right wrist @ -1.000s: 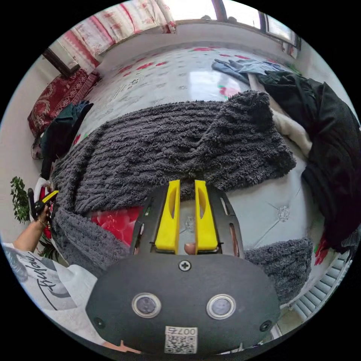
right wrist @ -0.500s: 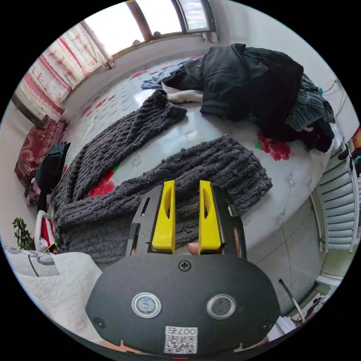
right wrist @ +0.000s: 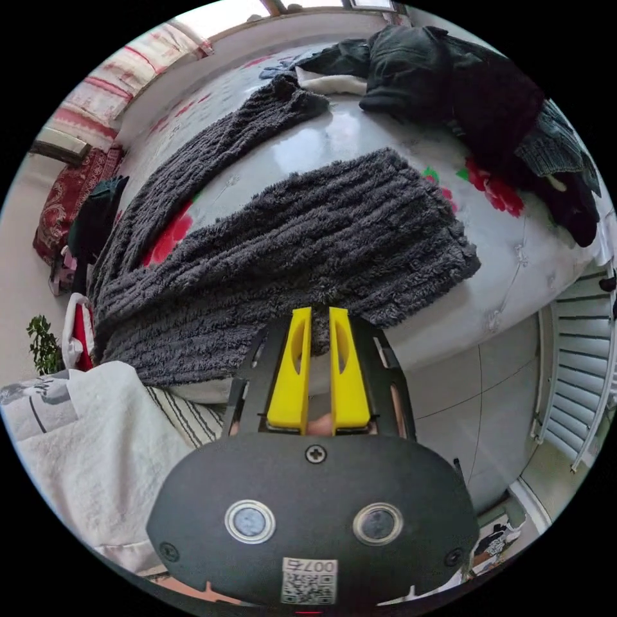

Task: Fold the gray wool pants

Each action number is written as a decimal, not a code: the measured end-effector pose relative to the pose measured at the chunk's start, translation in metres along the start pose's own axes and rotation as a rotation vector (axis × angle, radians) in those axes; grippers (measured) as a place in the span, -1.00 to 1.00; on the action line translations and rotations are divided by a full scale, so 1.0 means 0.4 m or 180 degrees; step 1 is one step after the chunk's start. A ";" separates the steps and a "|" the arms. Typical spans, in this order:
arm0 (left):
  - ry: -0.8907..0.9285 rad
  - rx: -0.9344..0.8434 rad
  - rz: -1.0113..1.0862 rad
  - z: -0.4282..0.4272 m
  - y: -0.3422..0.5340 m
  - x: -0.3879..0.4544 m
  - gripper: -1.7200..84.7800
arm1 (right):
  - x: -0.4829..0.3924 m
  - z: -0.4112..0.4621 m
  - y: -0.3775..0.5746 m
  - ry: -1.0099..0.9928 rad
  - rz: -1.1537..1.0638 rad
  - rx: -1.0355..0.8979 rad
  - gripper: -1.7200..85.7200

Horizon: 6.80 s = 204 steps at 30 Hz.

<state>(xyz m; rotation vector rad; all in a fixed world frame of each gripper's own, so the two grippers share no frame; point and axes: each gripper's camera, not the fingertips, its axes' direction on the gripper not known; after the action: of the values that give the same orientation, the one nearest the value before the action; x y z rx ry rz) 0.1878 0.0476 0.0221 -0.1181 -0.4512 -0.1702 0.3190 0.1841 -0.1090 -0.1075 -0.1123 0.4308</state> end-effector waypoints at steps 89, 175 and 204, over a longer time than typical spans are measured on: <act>0.1260 0.0494 -0.2035 -0.061 0.186 -0.306 -0.77 | 0.081 0.076 -0.208 -0.0403 0.0816 0.0540 -0.78; 0.2201 0.0282 -0.1844 0.075 -0.432 -0.113 -0.88 | 0.241 0.367 -0.543 -0.2193 0.2350 0.1229 -0.81; 0.1838 0.0690 0.2285 -0.162 -0.180 0.387 -0.92 | 0.460 0.173 -0.254 -0.2173 0.2459 0.1476 -0.82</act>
<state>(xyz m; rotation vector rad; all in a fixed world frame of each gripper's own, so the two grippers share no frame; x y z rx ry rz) 0.3388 -0.0537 0.0384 -0.0094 0.1666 0.5417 0.5176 0.1753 -0.0117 0.4779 -0.6490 1.2431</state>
